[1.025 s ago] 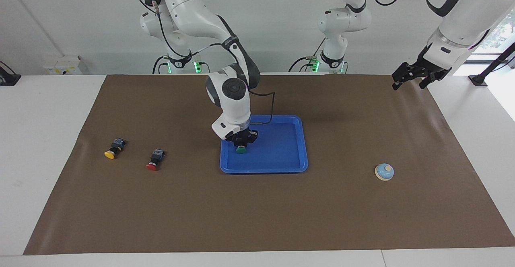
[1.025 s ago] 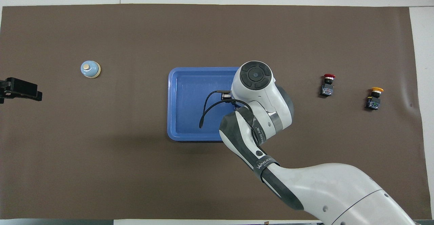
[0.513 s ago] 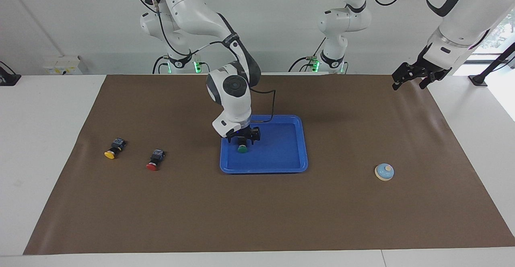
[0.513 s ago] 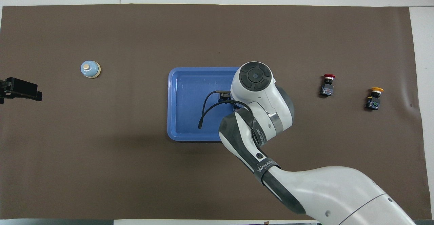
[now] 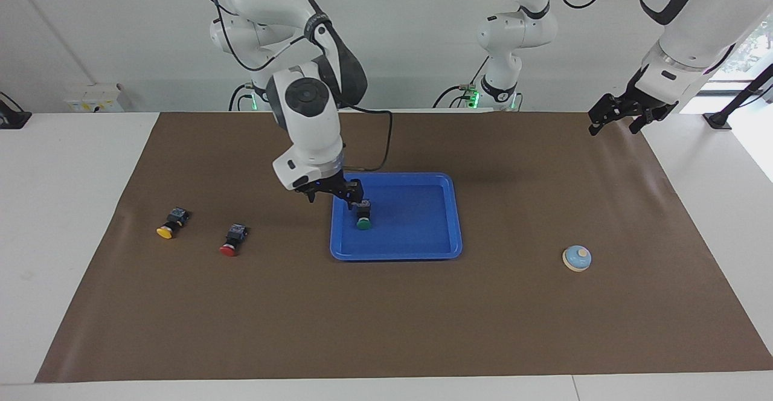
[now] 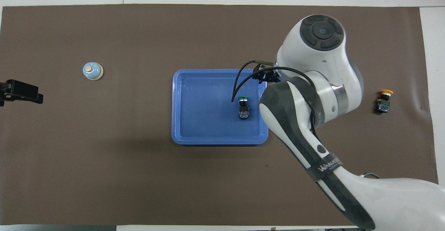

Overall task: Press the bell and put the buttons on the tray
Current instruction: 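Release the green button and withdraw the right gripper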

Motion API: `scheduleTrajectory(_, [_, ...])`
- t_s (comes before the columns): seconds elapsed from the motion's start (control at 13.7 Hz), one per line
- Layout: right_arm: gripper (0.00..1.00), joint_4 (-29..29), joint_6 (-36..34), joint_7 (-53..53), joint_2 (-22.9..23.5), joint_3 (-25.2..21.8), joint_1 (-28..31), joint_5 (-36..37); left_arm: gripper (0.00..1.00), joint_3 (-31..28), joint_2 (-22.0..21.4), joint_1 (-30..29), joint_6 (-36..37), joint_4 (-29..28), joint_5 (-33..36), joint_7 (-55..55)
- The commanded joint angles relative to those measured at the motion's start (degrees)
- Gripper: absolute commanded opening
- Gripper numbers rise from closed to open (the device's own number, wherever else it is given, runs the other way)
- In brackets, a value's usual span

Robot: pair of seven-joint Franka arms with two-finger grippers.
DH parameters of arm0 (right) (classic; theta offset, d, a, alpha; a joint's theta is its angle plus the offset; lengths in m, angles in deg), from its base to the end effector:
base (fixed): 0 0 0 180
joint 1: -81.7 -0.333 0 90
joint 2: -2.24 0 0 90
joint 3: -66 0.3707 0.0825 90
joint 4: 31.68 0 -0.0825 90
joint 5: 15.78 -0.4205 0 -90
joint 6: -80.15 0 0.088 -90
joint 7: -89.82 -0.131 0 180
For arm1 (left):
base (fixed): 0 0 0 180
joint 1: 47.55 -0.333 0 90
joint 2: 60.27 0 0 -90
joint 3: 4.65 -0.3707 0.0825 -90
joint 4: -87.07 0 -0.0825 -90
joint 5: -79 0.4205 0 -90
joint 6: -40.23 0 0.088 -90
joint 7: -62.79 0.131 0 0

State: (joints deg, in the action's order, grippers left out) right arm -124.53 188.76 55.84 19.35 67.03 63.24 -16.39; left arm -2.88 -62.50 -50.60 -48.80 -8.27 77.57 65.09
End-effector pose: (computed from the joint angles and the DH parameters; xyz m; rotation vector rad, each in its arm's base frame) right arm 0.6564 0.2321 0.4640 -3.1123 0.4024 0.0438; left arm 0.5708 0.0091 0.6293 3.1136 -0.0269 -0.1097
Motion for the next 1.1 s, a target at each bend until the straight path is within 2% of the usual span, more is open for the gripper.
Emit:
scheduleTrajectory(0.0, [1.00,-0.32,-1.21,9.33,-1.11,0.46,6.83,0.52,1.00,0.16,-0.32,-0.56,1.04,0.50,-0.86,0.43])
scheduleTrajectory(0.29, [1.00,-1.63,-0.25,20.60,-1.11,0.46,15.81,4.73,1.00,0.16,-0.32,-0.56,1.04,0.50,-0.86,0.43])
scheduleTrajectory(0.51, [1.00,-6.97,5.26,21.59,-1.11,0.46,19.94,4.92,1.00,0.16,-0.32,-0.56,1.04,0.50,-0.86,0.43])
scheduleTrajectory(0.66, [1.00,-11.81,11.76,21.59,-0.85,0.46,21.01,4.92,1.00,0.16,-0.32,-0.56,1.04,0.50,-0.86,0.43])
scheduleTrajectory(1.03, [1.00,-18.41,21.35,20.80,0.29,0.54,20.92,4.83,1.00,0.16,-0.32,-0.56,1.04,0.50,-0.86,0.43])
